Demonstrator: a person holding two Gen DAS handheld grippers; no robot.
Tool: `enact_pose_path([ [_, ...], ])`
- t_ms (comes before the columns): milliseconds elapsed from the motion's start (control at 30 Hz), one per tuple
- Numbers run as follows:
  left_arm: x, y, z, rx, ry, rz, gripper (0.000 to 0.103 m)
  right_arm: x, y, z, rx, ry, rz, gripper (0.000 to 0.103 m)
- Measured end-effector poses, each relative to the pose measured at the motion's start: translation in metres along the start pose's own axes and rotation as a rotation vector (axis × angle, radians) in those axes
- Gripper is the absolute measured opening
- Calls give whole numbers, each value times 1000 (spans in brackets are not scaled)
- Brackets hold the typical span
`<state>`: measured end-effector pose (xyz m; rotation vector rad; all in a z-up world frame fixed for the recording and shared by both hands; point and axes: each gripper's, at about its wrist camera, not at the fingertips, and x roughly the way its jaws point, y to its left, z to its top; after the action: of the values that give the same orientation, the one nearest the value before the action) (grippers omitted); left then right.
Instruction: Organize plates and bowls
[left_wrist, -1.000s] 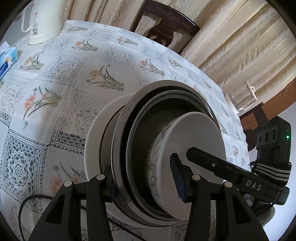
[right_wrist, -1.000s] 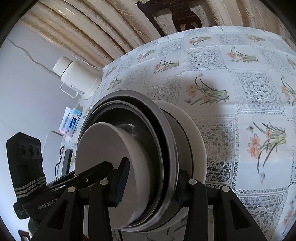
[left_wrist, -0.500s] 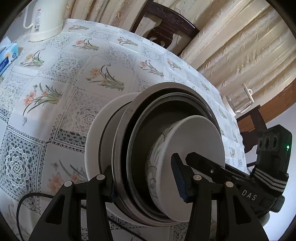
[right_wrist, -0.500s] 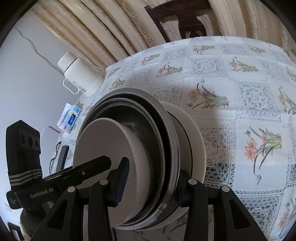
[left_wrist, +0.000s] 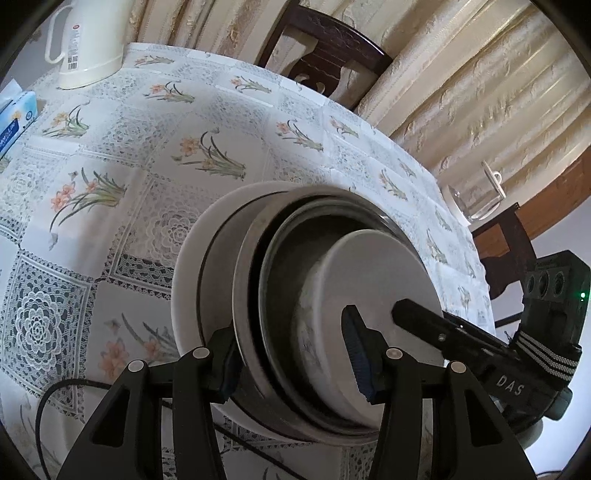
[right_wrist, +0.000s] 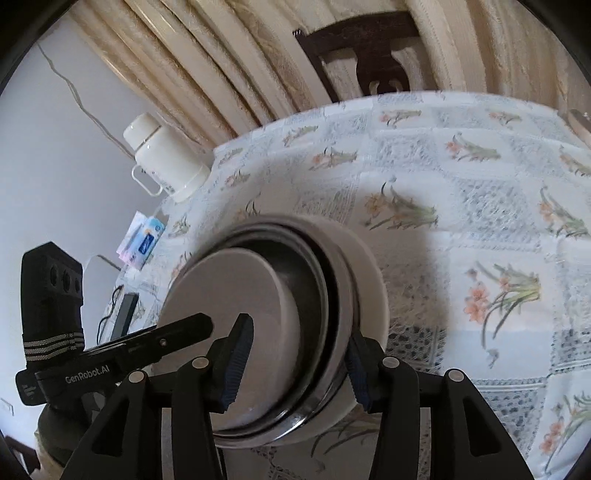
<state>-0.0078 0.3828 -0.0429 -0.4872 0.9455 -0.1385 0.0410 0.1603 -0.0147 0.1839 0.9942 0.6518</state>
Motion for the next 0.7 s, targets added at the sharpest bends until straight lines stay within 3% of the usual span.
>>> enact_pose_path([
  [167, -13, 2, 7, 13, -71, 39, 56, -2, 0, 4, -7, -26, -2, 53],
  [500, -4, 2, 9, 56, -87, 62, 56, 3, 1, 1, -24, -36, -10, 52],
  [700, -7, -1, 18, 100, -142, 90, 56, 2, 9, 4, -87, -113, -109, 53],
])
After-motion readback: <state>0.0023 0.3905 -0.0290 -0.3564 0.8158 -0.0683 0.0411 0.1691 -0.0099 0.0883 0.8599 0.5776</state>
